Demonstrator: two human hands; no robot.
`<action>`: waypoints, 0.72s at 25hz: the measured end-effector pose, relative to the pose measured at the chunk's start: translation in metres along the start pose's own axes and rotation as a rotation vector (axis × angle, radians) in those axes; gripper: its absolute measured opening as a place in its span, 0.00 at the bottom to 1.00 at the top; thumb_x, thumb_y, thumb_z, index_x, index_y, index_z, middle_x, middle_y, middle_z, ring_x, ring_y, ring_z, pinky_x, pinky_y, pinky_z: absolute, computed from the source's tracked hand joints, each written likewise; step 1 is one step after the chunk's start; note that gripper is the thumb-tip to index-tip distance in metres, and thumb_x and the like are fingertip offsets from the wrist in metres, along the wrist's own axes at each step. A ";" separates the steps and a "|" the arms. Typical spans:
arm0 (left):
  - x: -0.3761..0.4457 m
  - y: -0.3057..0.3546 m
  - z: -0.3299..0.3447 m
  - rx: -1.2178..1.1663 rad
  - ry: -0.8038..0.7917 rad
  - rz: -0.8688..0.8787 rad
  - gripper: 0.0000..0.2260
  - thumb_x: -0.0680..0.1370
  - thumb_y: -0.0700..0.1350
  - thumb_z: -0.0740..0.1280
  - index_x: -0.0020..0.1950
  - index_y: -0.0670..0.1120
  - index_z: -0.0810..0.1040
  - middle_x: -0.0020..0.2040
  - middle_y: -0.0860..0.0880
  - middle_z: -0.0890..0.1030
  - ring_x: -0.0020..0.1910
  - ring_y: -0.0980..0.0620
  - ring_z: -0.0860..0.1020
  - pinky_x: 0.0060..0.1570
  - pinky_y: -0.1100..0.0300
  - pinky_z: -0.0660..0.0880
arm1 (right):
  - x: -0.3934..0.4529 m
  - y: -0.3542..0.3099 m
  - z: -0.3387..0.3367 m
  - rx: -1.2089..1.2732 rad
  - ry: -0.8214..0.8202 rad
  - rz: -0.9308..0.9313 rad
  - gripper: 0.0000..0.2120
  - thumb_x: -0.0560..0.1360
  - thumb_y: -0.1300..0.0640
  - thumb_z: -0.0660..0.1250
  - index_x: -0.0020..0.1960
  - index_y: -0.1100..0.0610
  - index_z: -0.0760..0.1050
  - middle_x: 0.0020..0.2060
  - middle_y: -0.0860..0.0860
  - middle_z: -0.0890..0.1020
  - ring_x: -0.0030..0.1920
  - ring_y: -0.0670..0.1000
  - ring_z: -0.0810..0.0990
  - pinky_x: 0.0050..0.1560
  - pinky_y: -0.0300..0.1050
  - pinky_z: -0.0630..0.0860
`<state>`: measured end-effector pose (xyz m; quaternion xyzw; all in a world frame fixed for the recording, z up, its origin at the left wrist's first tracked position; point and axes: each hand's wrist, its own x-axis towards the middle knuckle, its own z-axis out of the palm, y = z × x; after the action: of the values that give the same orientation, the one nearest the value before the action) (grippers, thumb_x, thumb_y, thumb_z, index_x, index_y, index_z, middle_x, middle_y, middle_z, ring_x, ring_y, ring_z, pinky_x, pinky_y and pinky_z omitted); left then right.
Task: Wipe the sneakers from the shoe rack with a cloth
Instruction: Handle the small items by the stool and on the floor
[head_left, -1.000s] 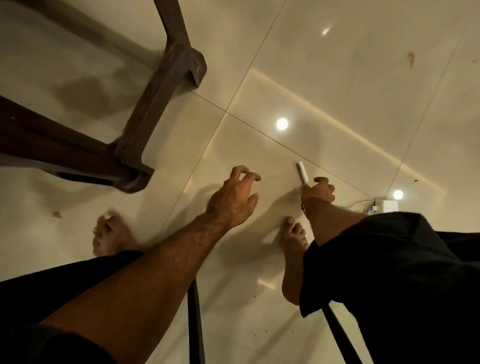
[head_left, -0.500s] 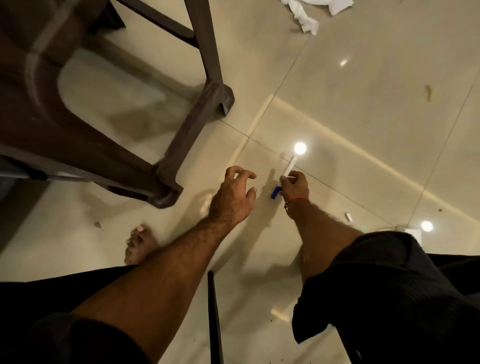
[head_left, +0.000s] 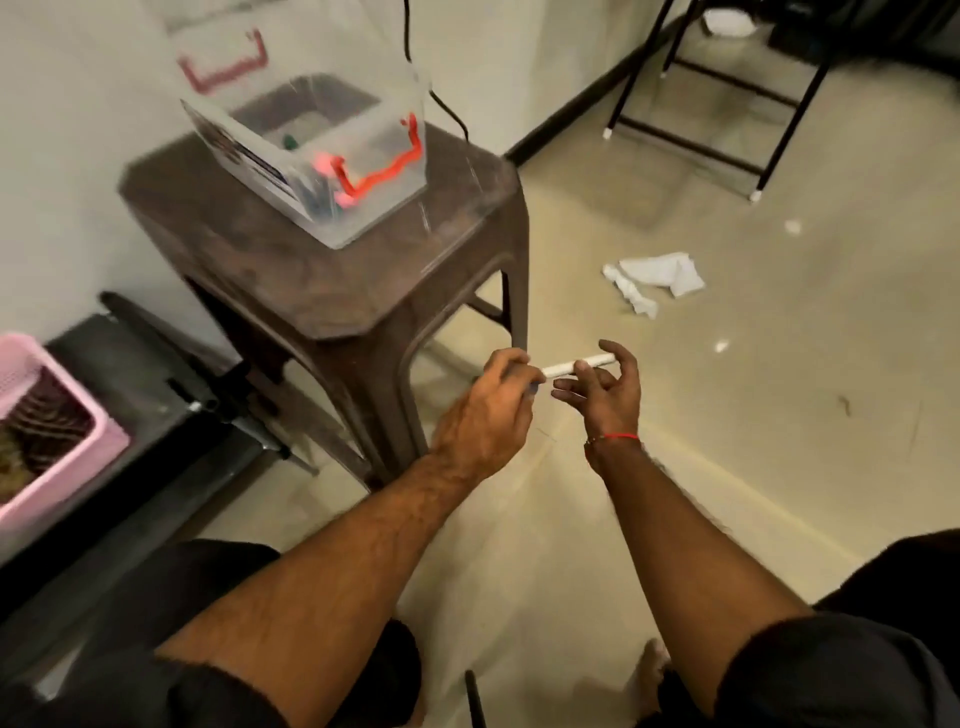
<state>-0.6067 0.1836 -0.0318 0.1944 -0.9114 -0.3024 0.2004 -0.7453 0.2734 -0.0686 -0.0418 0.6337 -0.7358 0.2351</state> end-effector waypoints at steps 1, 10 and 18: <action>0.004 0.011 -0.019 0.005 0.056 0.059 0.10 0.81 0.41 0.63 0.61 0.46 0.78 0.66 0.50 0.72 0.49 0.47 0.80 0.50 0.49 0.80 | -0.004 -0.021 0.009 0.010 -0.010 -0.059 0.16 0.80 0.68 0.64 0.65 0.60 0.69 0.39 0.59 0.79 0.32 0.54 0.81 0.41 0.52 0.83; 0.045 0.027 -0.207 0.240 0.669 -0.078 0.11 0.79 0.48 0.68 0.62 0.51 0.78 0.67 0.51 0.71 0.63 0.50 0.73 0.56 0.50 0.80 | -0.038 -0.201 0.132 -0.038 -0.217 -0.611 0.08 0.75 0.61 0.73 0.46 0.55 0.74 0.36 0.56 0.78 0.31 0.52 0.75 0.32 0.47 0.75; 0.061 -0.021 -0.246 0.302 0.367 -0.395 0.20 0.83 0.60 0.59 0.71 0.53 0.76 0.81 0.51 0.61 0.78 0.45 0.59 0.72 0.40 0.63 | -0.014 -0.238 0.256 -1.085 -0.196 -0.698 0.04 0.76 0.50 0.70 0.49 0.49 0.77 0.43 0.50 0.80 0.51 0.54 0.76 0.53 0.49 0.72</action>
<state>-0.5344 0.0229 0.1508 0.4469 -0.8392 -0.1563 0.2677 -0.7103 0.0659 0.2114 -0.4247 0.8400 -0.3375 -0.0157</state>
